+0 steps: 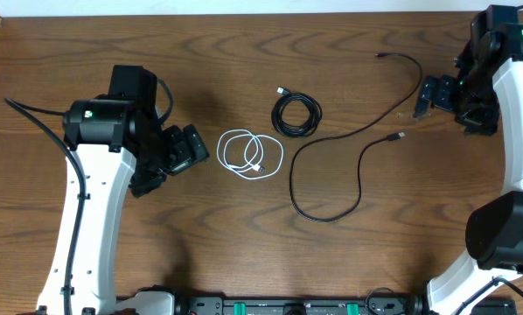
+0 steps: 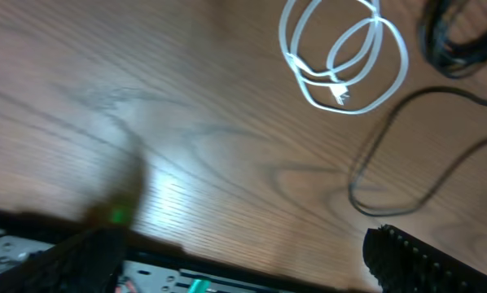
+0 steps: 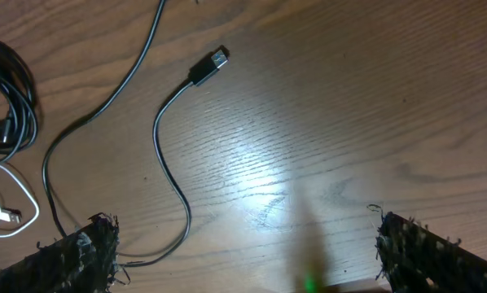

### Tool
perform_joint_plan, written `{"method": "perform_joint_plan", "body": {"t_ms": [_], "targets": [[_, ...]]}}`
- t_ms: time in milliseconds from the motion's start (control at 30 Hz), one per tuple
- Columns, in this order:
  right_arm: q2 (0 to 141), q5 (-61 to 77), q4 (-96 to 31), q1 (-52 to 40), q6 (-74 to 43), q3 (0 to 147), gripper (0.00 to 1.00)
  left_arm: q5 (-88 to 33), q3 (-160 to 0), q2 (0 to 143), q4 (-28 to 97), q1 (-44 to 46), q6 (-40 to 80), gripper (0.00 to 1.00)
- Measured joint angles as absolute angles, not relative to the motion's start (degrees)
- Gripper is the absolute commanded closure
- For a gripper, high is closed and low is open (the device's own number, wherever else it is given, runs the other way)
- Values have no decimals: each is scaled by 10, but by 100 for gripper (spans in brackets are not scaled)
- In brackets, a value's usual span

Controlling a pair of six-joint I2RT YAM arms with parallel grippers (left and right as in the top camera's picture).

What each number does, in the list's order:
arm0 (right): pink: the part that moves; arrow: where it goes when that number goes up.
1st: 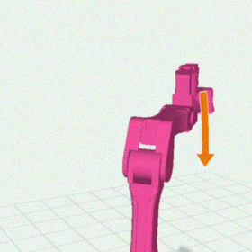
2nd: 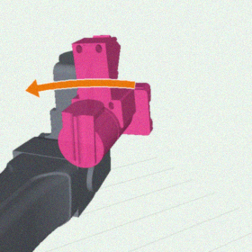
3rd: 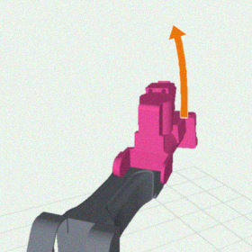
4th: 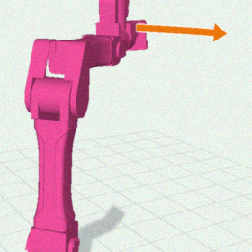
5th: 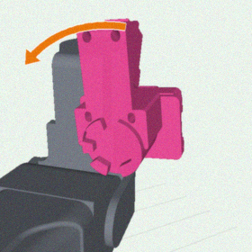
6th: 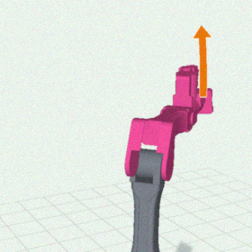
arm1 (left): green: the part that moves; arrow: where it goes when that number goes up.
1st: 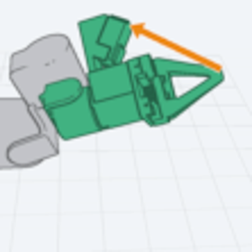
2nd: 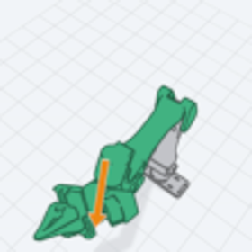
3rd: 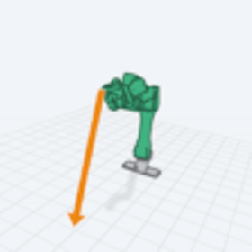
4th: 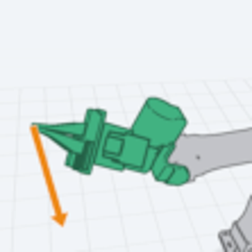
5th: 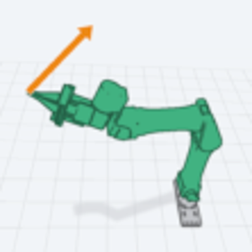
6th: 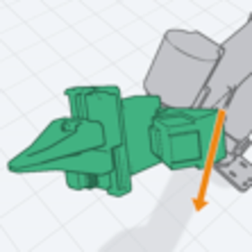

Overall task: Untangle cables
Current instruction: 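Reach the left gripper to the black cable and grasp it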

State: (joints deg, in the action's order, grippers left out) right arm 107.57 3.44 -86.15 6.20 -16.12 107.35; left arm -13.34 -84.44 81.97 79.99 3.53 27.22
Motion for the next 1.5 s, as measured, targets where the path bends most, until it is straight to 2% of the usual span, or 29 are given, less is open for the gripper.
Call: {"method": "perform_joint_plan", "body": {"t_ms": [167, 400, 700, 900, 1167, 1400, 1500], "targets": [[1076, 35, -861, 62, -161, 1074, 1, -162, -844, 820, 796, 61, 270, 1], [1076, 37, -861, 62, -161, 1074, 1, -176, -786, 820, 789, 171, 268, 1], [1076, 37, -861, 62, -161, 1074, 1, -179, -719, 820, 694, 283, 270, 1], [1076, 37, -861, 62, -161, 1073, 1, -179, -719, 821, 584, 316, 337, 1], [1076, 38, -861, 62, -161, 1073, 1, -122, -719, 910, 530, 389, 475, 0], [1076, 39, -861, 62, -161, 1073, 1, -112, -719, 979, 507, 406, 504, 0], [1076, 39, -861, 62, -161, 1073, 1, -110, -719, 1011, 506, 411, 509, 28]]}}
